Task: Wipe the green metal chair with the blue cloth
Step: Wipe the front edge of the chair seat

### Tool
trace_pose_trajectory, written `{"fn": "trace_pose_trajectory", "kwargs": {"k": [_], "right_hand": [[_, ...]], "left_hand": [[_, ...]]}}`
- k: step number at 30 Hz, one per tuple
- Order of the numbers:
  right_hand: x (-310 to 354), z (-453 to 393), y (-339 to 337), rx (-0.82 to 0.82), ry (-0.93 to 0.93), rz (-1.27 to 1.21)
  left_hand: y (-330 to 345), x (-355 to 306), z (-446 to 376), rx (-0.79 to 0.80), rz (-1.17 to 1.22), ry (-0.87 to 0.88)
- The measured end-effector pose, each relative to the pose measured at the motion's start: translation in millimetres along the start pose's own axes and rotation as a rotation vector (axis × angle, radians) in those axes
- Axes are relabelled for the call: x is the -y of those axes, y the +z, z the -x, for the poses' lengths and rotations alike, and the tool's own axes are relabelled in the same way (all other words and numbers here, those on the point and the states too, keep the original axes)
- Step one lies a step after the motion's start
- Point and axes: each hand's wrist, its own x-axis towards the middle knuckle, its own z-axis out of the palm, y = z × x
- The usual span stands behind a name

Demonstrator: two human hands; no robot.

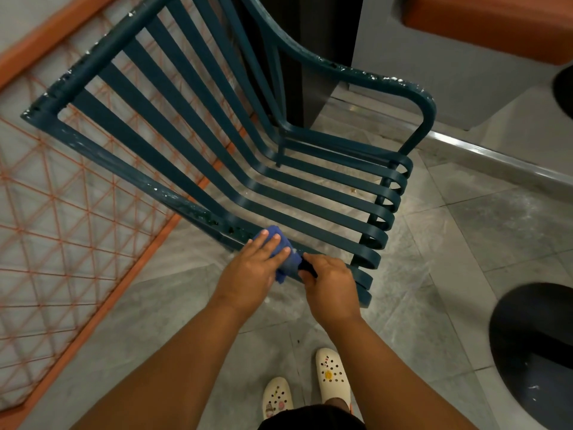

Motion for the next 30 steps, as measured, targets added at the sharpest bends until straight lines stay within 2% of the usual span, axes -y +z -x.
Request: {"fn": "trace_pose_trajectory", "kwargs": {"k": [2, 5, 7, 8, 12, 14, 19, 21, 25, 30], "right_hand": [[1, -3, -4, 0.064, 0.051, 0.026], [5, -7, -7, 0.113, 0.084, 0.053], [7, -8, -8, 0.119, 0.093, 0.062], [8, -8, -7, 0.114, 0.097, 0.065], [8, -8, -4, 0.068, 0.050, 0.071], [7, -8, -5, 0.078, 0.049, 0.073], [6, -10, -7, 0.114, 0.084, 0.073], [8, -9, -6, 0.108, 0.083, 0.074], [7, -8, -6, 0.111, 0.092, 0.078], [7, -10, -6, 0.109, 0.096, 0.053]], "left_hand": [[-7, 15, -5, 0.006, 0.012, -0.132], [-6, 27, -10, 0.097, -0.004, -0.211], [-3, 20, -9, 0.056, 0.021, -0.235], [-2, 13, -6, 0.045, 0.034, -0.222], [2, -3, 7, 0.094, 0.082, 0.021], [-1, 7, 3, 0.054, 0.061, 0.047], [-4, 37, -6, 0.055, 0.081, -0.267], [-2, 29, -4, 0.050, 0.099, -0.238], [5, 40, 0, 0.097, -0.041, -0.090], [0, 53, -8, 0.093, -0.015, -0.289]]}}
